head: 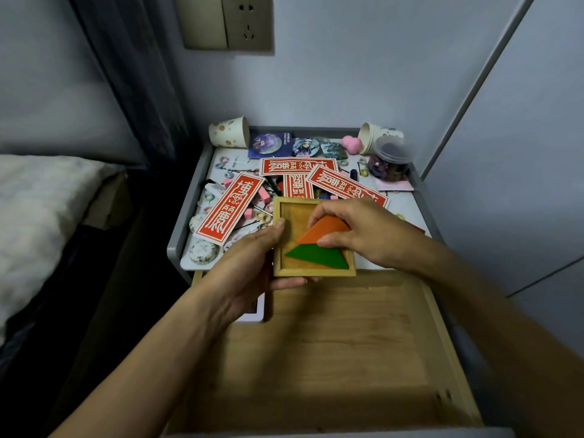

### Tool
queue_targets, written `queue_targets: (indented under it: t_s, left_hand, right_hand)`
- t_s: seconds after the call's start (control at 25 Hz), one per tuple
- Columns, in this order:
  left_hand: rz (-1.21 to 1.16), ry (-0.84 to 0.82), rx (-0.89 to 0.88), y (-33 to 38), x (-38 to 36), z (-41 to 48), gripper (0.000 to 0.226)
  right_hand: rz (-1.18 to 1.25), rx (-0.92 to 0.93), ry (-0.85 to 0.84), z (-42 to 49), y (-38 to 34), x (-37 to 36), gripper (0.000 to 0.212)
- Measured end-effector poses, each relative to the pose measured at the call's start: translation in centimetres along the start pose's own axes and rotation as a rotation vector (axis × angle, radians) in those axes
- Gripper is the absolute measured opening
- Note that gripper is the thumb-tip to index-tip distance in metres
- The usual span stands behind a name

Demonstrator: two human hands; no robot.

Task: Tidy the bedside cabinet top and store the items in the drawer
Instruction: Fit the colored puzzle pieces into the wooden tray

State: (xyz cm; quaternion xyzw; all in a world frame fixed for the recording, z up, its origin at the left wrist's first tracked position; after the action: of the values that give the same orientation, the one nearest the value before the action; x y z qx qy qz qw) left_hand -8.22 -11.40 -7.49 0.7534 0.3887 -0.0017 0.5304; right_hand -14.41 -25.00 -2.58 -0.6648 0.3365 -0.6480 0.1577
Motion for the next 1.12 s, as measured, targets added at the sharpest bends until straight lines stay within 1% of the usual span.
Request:
queue_targets:
  t_s: [0.12, 0.2, 0.28, 0.36, 0.44, 0.52, 0.56, 0.64, 0.68, 0.76, 0.84, 0.88, 1.0, 1.12]
  left_hand:
    - [0.004, -0.023, -0.017, 0.1, 0.1, -0.1, 0.035]
    - [-0.021, -0.040, -0.028, 0.1, 0.0, -0.2, 0.033]
    - [-0.025, -0.059, -0.048, 0.4, 0.0, -0.3, 0.038]
    - [-0.006, -0.057, -0.062, 0.5, 0.1, -0.2, 0.043]
    - [0.032, -0.035, -0.076, 0.6, 0.3, -0.1, 0.039]
    - [0.101, -0.004, -0.105, 0.6, 0.5, 0.1, 0.035]
    - [0.138, 0.013, -0.124, 0.7, 0.6, 0.2, 0.033]
    - [0.195, 0.031, -0.150, 0.8, 0.7, 0.3, 0.031]
    - [0.217, 0.029, -0.154, 0.9, 0.7, 0.4, 0.032]
    - [0.258, 0.007, -0.150, 0.9, 0.5, 0.5, 0.034]
    - [0.292, -0.023, -0.142, 0.9, 0.3, 0.5, 0.034]
    - [0.300, -0.034, -0.139, 0.9, 0.2, 0.5, 0.035]
    - [0.300, -0.043, -0.126, 1.0, 0.3, 0.5, 0.038]
    - [0.302, -0.045, -0.117, 1.4, 0.6, 0.4, 0.037]
  right_hand:
    - [-0.017, 0.020, -0.011, -0.2, -0.2, -0.5, 0.026]
    - [0.043, 0.043, -0.005, -0.2, -0.1, -0.2, 0.023]
    - [0.171, 0.052, 0.059, -0.2, 0.2, 0.9, 0.019]
    - [0.353, 0.025, 0.155, -0.3, 0.7, 2.1, 0.019]
    - [0.411, -0.013, 0.210, -0.4, 1.1, 2.6, 0.024]
    - [0.338, -0.056, 0.210, -0.5, 1.5, 2.4, 0.031]
    - [0.280, -0.067, 0.208, -0.5, 1.7, 2.3, 0.029]
    - [0.111, -0.039, 0.207, -0.6, 2.0, 2.4, 0.017]
    - [0.011, -0.014, 0.179, -0.6, 1.9, 2.3, 0.012]
    - [-0.113, 0.035, 0.081, -0.7, 1.8, 1.5, 0.016]
    - [-0.154, 0.068, 0.025, -0.7, 1.6, 0.8, 0.019]
    - [-0.157, 0.074, 0.027, -0.7, 1.6, 0.6, 0.019]
    - [-0.180, 0.081, 0.124, -1.0, 1.4, 0.7, 0.026]
    - [-0.053, -0.015, 0.278, -1.3, 1.8, 1.9, 0.034]
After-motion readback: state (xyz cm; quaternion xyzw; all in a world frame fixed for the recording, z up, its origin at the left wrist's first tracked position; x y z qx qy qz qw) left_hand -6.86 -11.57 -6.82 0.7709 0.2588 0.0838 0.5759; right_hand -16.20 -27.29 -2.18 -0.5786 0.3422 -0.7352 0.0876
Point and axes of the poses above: each hand's wrist, its own z-axis towards the middle knuckle, its own x-axis out of the back of the hand, y = z × x, the point moved 6 cm from there along z, towards the middle knuckle, and after that the axes turned 3 degrees about -x, right-handed, at the moved point
